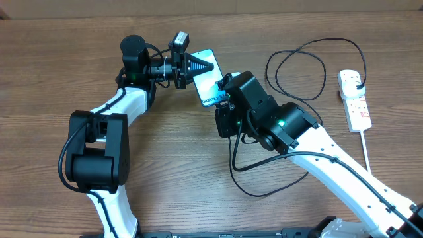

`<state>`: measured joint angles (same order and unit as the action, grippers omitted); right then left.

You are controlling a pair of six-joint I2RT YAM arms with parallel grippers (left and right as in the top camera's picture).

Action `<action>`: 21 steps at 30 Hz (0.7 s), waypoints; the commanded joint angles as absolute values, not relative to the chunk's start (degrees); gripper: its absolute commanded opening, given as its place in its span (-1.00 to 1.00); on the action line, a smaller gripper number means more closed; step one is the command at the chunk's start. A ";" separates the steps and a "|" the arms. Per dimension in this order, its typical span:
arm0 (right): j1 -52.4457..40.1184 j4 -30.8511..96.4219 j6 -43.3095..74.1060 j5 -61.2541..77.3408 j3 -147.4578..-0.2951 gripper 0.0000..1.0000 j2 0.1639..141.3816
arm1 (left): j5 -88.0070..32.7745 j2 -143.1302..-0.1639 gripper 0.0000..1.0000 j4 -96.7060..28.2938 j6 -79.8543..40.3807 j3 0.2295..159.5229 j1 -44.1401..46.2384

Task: Plug charger to phone and switch on socket
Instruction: 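Lower the phone with attached cable flat onto the table with both grippers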

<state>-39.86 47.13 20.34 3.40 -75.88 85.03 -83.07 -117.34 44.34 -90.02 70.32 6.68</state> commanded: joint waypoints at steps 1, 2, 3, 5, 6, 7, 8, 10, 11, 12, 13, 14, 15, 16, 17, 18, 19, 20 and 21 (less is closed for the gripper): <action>-39.79 41.30 19.22 1.30 -77.06 -0.92 84.95 | -90.52 -116.90 -0.92 44.86 -87.88 70.89 10.28; -39.79 41.25 19.22 1.30 -77.06 -0.92 84.95 | -90.52 -116.90 -0.92 44.91 -87.83 70.87 10.55; -39.79 41.47 19.22 1.30 -77.06 -0.92 84.95 | -90.43 -116.90 -0.92 44.88 -87.66 70.89 10.70; -39.79 42.02 19.27 1.34 -77.06 -0.87 84.93 | -89.76 -116.90 -0.92 44.91 -86.28 70.89 10.79; -39.79 42.52 19.49 1.37 -77.06 -0.77 84.93 | -88.97 -116.90 -0.92 44.93 -85.54 70.89 10.81; -39.79 43.00 19.66 1.39 -77.08 -0.72 84.88 | -88.07 -116.90 -0.92 44.93 -85.36 70.89 10.79; -39.79 44.03 19.73 1.54 -77.41 -0.62 84.79 | -86.43 -116.90 -0.92 44.88 -85.54 70.89 10.74; -39.79 45.87 19.90 1.63 -78.41 -0.23 84.40 | -82.85 -116.90 -0.92 45.10 -85.54 70.89 10.74; -39.79 46.30 19.90 1.61 -78.74 -0.20 84.20 | -82.13 -116.90 -0.92 45.15 -85.67 70.89 10.74; -39.79 47.20 19.88 1.56 -79.53 -0.14 83.59 | -80.23 -116.90 -0.92 45.15 -85.73 70.89 10.87; -39.79 48.10 19.86 1.56 -80.27 -0.05 82.76 | -78.78 -116.90 -0.92 45.30 -85.78 70.89 11.09; -39.79 48.69 19.86 1.54 -80.79 0.00 82.11 | -77.78 -116.88 -0.92 45.60 -85.91 70.94 11.35; -39.79 49.54 19.84 1.50 -81.52 0.10 80.97 | -76.64 -116.88 -0.92 46.63 -86.43 71.11 11.92; -39.79 50.41 19.84 1.10 -82.19 0.24 79.64 | -75.75 -116.88 -0.92 47.83 -87.35 71.29 12.58; -39.79 51.05 19.84 0.67 -82.56 0.32 78.59 | -75.07 -116.88 -0.92 49.23 -88.44 71.59 13.32; -39.79 51.81 19.84 -0.32 -82.98 0.38 77.06 | -74.56 -116.88 -0.92 50.85 -89.56 72.12 14.17; -39.77 52.69 19.84 -1.98 -83.29 0.41 75.26 | -74.15 -116.88 -0.92 52.21 -90.26 72.79 15.14; -39.72 53.36 19.86 -3.84 -83.37 0.41 73.63 | -73.73 -116.88 -0.92 53.08 -90.39 73.82 16.25; -39.70 53.89 19.86 -5.50 -83.37 0.43 72.07 | -73.45 -116.88 -0.92 53.01 -90.26 74.98 17.26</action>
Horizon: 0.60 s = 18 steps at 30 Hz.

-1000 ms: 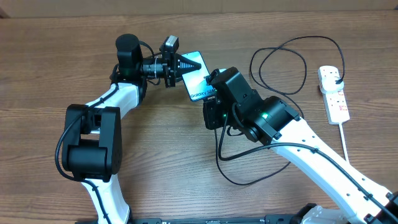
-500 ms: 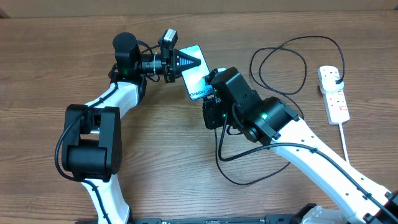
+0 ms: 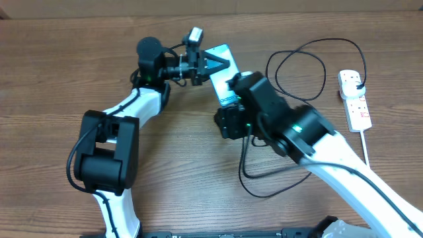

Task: Plug charger to phone and switch on socket
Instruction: 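Lower the phone with attached cable flat onto the table with both grippers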

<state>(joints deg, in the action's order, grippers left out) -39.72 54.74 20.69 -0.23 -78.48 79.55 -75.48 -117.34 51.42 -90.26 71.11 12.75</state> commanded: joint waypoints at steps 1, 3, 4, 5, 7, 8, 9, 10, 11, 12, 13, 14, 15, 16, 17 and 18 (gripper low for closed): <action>-39.64 54.74 19.88 -8.19 -83.37 0.50 69.63 | -73.34 -116.88 -0.92 52.82 -89.80 76.64 18.50; -39.62 56.01 19.88 -13.23 -83.37 0.68 64.71 | -72.86 -116.88 -0.92 51.05 -86.91 79.31 20.43; -39.62 56.36 19.88 -15.07 -83.37 0.79 62.92 | -72.82 -116.88 -0.92 49.71 -85.30 80.49 21.17; -39.62 56.97 19.88 -18.44 -83.37 0.94 59.48 | -72.49 -116.90 -0.92 44.49 -80.60 82.94 22.57; -39.62 57.39 19.88 -21.71 -83.37 1.00 55.35 | -71.57 -116.90 -0.92 35.33 -72.38 85.73 23.99; -39.62 57.41 19.88 -23.03 -83.37 1.00 53.10 | -70.41 -116.90 -0.92 27.86 -66.08 87.48 24.77; -39.62 57.39 19.88 -24.23 -83.35 1.00 50.09 | -68.34 -116.90 -0.92 17.28 -57.69 89.41 25.45; -39.62 57.41 19.86 -24.58 -83.33 1.00 48.90 | -67.02 -116.90 -0.92 11.51 -53.10 90.30 25.67; -39.62 57.49 19.88 -24.91 -83.33 1.00 46.98 | -65.34 -116.90 -0.92 3.73 -46.13 91.15 25.76; -39.62 57.60 19.88 -24.91 -83.33 1.00 46.09 | -64.47 -116.90 -0.92 -0.71 -41.60 91.26 25.76; -39.62 57.80 19.88 -24.88 -83.33 1.00 45.39 | -63.92 -116.90 -0.92 -5.04 -36.77 91.24 25.52; -39.62 58.04 19.88 -24.88 -83.33 1.00 45.08 | -63.68 -116.90 -0.92 -8.19 -32.82 91.24 25.28; -39.62 58.30 19.88 -24.88 -83.31 1.00 45.06 | -63.07 -116.90 -0.92 -13.26 -26.41 91.24 24.80; -39.62 58.43 19.90 -24.86 -83.18 1.00 45.12 | -62.52 -116.90 -0.92 -16.08 -22.98 91.24 24.53; -39.62 58.30 19.92 -24.86 -82.70 1.00 45.34 | -62.35 -116.90 -0.92 -19.35 -18.55 91.24 24.12; -39.62 57.95 20.32 -24.88 -82.04 1.00 45.56 | -62.37 -116.90 -0.92 -21.67 -15.79 91.24 23.75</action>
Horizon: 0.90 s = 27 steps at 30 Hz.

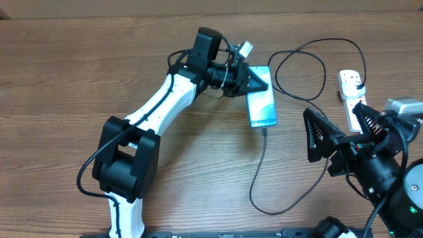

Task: Plug charger to phone and switch on socket
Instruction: 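Lower the phone with attached cable flat onto the table with both grippers, then open both grippers and release the phone on the table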

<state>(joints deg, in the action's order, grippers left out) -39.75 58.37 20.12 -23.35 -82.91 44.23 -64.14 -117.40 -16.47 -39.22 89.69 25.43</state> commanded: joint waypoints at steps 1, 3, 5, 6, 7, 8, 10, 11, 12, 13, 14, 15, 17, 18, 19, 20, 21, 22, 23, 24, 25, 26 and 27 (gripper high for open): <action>-39.62 57.67 21.23 -24.88 -81.43 1.00 45.76 | -62.37 -116.90 -0.92 -23.46 -13.43 91.24 23.38; -39.62 56.84 23.40 -24.88 -80.34 1.00 46.46 | -61.10 -116.90 -0.92 -26.83 -8.60 91.22 22.41; -39.62 55.68 26.96 -24.86 -79.77 0.99 47.90 | -53.43 -116.92 -0.92 -30.59 -8.01 91.18 21.67; -39.62 55.31 27.79 -24.84 -79.77 1.00 48.45 | -51.16 -117.03 -0.92 -31.81 -7.62 91.11 21.52; -39.62 54.85 28.82 -24.84 -79.77 1.00 49.23 | -49.56 -117.32 -0.92 -33.17 -7.60 91.11 21.50; -39.62 54.52 28.97 -24.82 -79.77 1.00 49.87 | -49.65 -117.69 -0.91 -34.09 -7.40 91.11 21.50; -39.62 54.26 28.97 -24.84 -79.77 1.00 51.46 | -51.72 -118.98 -0.92 -35.68 -6.57 91.11 21.50; -39.62 54.26 28.97 -24.84 -79.77 1.00 52.40 | -53.17 -120.07 -0.92 -36.10 -5.85 91.11 21.50; -39.62 54.26 28.97 -24.84 -79.77 0.99 53.06 | -54.15 -120.77 -0.92 -36.18 -5.74 91.11 21.52; -39.62 54.28 28.99 -24.82 -79.77 1.00 53.80 | -55.29 -122.02 -0.92 -36.16 -5.74 91.11 21.52; -39.62 54.30 29.32 -24.82 -79.77 1.00 54.68 | -56.10 -123.00 -0.92 -36.12 -5.74 91.11 21.50; -39.62 54.33 30.24 -24.82 -79.77 1.00 55.40 | -56.71 -124.20 -0.92 -36.12 -5.76 91.11 21.50; -39.62 54.30 33.36 -24.82 -79.77 1.00 57.17 | -57.56 -127.02 -0.92 -36.12 -5.80 91.11 21.41; -39.62 54.28 34.35 -24.82 -79.77 1.00 57.67 | -58.17 -127.85 -0.92 -36.12 -5.80 91.11 21.43; -39.62 54.22 34.94 -24.82 -79.77 1.00 58.02 | -58.59 -128.66 -0.92 -36.07 -5.82 91.11 21.43; -39.62 53.98 35.88 -24.82 -79.77 1.00 58.63 | -58.57 -129.21 -0.92 -36.10 -6.17 91.11 21.43; -39.62 53.65 36.27 -24.82 -79.77 1.00 59.16 | -58.50 -129.93 -0.92 -36.12 -6.44 91.11 21.43; -39.62 52.93 36.27 -24.82 -79.77 1.00 59.96 | -58.50 -130.41 -0.92 -36.07 -6.44 91.11 21.43; -39.62 52.60 36.27 -24.82 -79.77 1.00 60.34 | -58.48 -130.91 -0.92 -35.86 -6.46 91.11 21.43; -39.62 51.88 36.25 -24.82 -79.77 1.00 61.06 | -58.46 -131.41 -0.92 -35.77 -6.48 91.11 21.43; -39.62 51.22 36.25 -24.82 -79.77 1.00 61.65 | -58.43 -131.87 -0.91 -35.75 -6.48 91.11 21.43; -39.62 50.50 36.25 -24.82 -79.77 1.00 62.24 | -58.26 -132.33 -0.89 -35.75 -6.66 91.11 21.43; -39.62 49.63 36.25 -24.82 -79.77 1.00 62.83 | -57.98 -132.77 -0.85 -35.70 -7.33 91.11 21.41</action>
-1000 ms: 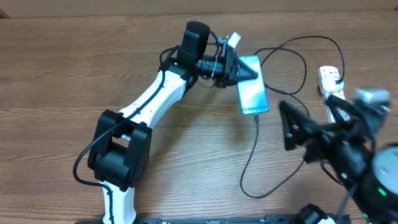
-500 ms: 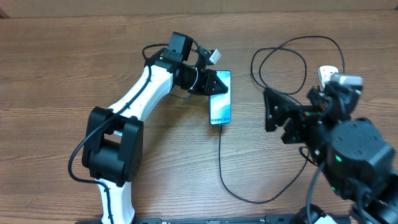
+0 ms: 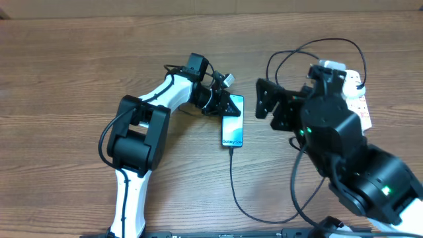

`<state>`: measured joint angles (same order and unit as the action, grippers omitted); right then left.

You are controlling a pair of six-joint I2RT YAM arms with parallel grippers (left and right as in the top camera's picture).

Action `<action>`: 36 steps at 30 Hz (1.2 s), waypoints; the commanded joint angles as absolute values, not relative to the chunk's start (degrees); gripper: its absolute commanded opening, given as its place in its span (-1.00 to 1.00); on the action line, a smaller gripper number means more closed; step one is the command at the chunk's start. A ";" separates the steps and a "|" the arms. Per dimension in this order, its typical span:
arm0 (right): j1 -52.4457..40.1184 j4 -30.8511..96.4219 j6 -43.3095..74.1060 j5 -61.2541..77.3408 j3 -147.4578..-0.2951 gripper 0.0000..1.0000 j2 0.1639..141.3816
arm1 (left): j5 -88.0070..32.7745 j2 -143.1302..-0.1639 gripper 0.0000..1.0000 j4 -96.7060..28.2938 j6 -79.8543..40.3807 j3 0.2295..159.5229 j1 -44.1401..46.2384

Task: Plug charger to phone and switch on socket
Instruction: 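Open both grippers and release the phone on the table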

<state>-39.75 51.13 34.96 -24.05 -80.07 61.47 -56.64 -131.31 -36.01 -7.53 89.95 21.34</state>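
Observation:
The phone (image 3: 232,127), blue screen up, lies near the table's middle. The black charger cable (image 3: 232,177) is plugged into its near end, runs toward the front edge and loops back up to the right. My left gripper (image 3: 227,104) is at the phone's far end, shut on it. My right gripper (image 3: 269,108) hangs open just right of the phone, holding nothing. The white power strip (image 3: 360,104) lies at the far right, largely hidden behind my right arm, with the charger's plug (image 3: 357,78) in its top socket.
A loop of the cable (image 3: 297,59) lies at the back right between the phone and the strip. My right arm's bulky body (image 3: 344,152) covers the right side of the table.
The phone has shifted left and nearer the front in my left gripper, now lying flat. My right arm came back from the lower right and now stands in front of the strip.
At first my left gripper held the phone tilted at the back while my right gripper was at its lower end with the cable. Then the cable hung plugged into the phone and my right gripper was open, well away. Now the phone lies flat, plugged.

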 commanded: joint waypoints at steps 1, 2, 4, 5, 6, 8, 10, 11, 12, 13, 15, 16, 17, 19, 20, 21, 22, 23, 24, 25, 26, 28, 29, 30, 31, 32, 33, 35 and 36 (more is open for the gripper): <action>-39.62 48.84 36.27 -24.80 -79.77 1.00 63.35 | -57.69 -133.36 -0.80 -35.66 -8.05 91.11 21.39; -39.62 47.88 36.27 -24.77 -79.77 1.00 63.88 | -57.63 -133.53 -0.77 -35.70 -8.23 91.11 21.39; -39.62 46.22 36.27 -24.77 -79.77 1.00 64.71 | -57.17 -133.93 -0.69 -35.83 -8.40 91.11 21.39; -39.62 45.32 36.27 -24.80 -79.77 1.00 65.14 | -56.75 -133.93 -0.63 -35.92 -8.51 91.11 21.39; -39.62 44.47 36.27 -24.80 -79.77 1.00 65.47 | -56.31 -133.93 -0.56 -35.92 -9.30 91.11 21.39; -39.62 42.39 36.25 -24.84 -79.77 1.00 66.35 | -56.29 -133.93 -0.46 -35.97 -9.45 91.11 21.39; -39.62 40.73 36.25 -24.84 -79.77 1.00 67.13 | -55.46 -133.93 -0.44 -36.01 -9.52 91.11 21.39; -39.62 40.29 36.25 -24.84 -79.77 1.00 67.35 | -55.40 -133.93 -0.42 -36.03 -9.65 91.11 21.39; -39.62 39.48 36.25 -24.84 -79.77 1.00 67.83 | -55.07 -133.93 -0.39 -36.03 -10.28 91.11 21.39; -39.62 38.68 36.25 -24.86 -79.77 1.00 68.29 | -54.61 -133.93 -0.34 -36.01 -10.98 91.11 21.39; -39.62 37.41 36.25 -24.91 -79.77 1.00 69.01 | -53.91 -133.93 -0.23 -36.01 -11.00 91.11 21.39; -39.62 36.51 36.25 -25.08 -79.77 1.00 69.45 | -53.43 -133.93 -0.17 -36.01 -11.00 91.11 21.39; -39.62 35.97 36.25 -25.23 -79.77 1.00 69.73 | -53.36 -133.93 -0.05 -36.01 -10.98 91.11 21.39; -39.62 35.07 36.23 -26.09 -79.77 1.00 70.30 | -53.36 -133.93 0.17 -35.97 -10.98 91.11 21.39; -39.62 34.92 36.23 -26.87 -79.77 1.00 70.63 | -53.36 -133.93 0.24 -35.94 -10.98 91.11 21.39; -39.62 34.98 36.23 -27.38 -79.77 1.00 70.85 | -53.34 -133.93 0.31 -35.97 -10.96 91.11 21.39; -39.55 35.53 36.21 -28.12 -79.77 1.00 71.07 | -51.99 -133.93 0.55 -36.03 -10.98 91.11 21.37; -39.53 35.86 36.23 -28.32 -79.77 1.00 71.07 | -51.55 -133.93 0.81 -36.01 -10.98 91.11 21.39; -39.48 36.40 36.21 -28.51 -79.77 1.00 71.07 | -50.39 -133.93 0.99 -36.10 -11.42 91.13 21.39; -39.44 36.69 36.21 -28.49 -79.77 1.00 71.07 | -49.87 -133.93 0.99 -36.21 -11.75 91.11 21.39; -39.38 36.88 36.21 -28.49 -79.77 1.00 71.07 | -49.25 -133.93 1.00 -36.36 -12.21 91.11 21.39; -39.00 37.56 36.23 -28.47 -79.77 0.99 71.07 | -47.64 -133.93 1.00 -37.04 -12.49 91.11 21.39; -38.76 37.82 36.23 -28.47 -79.77 1.00 71.07 | -45.28 -133.93 0.99 -37.93 -12.51 91.11 21.39; -38.57 37.98 36.23 -28.47 -79.77 1.00 71.07 | -44.62 -133.93 1.00 -38.26 -13.08 91.13 21.39; -38.50 38.09 36.23 -28.47 -79.77 1.00 71.07 | -44.31 -133.93 1.00 -38.44 -13.89 91.13 21.39; -38.50 38.26 36.23 -28.47 -79.77 1.00 71.07 | -44.29 -133.93 1.00 -38.61 -14.00 91.13 21.39; -38.50 38.48 36.23 -28.47 -79.77 1.00 71.07 | -44.29 -133.93 1.00 -38.79 -14.44 91.11 21.37; -38.50 39.09 36.25 -28.45 -79.77 1.00 71.05 | -42.92 -133.93 1.00 -39.07 -17.10 91.13 21.39; -38.50 39.42 36.25 -28.45 -79.77 1.00 71.05 | -41.56 -133.93 1.00 -39.44 -19.00 91.11 21.39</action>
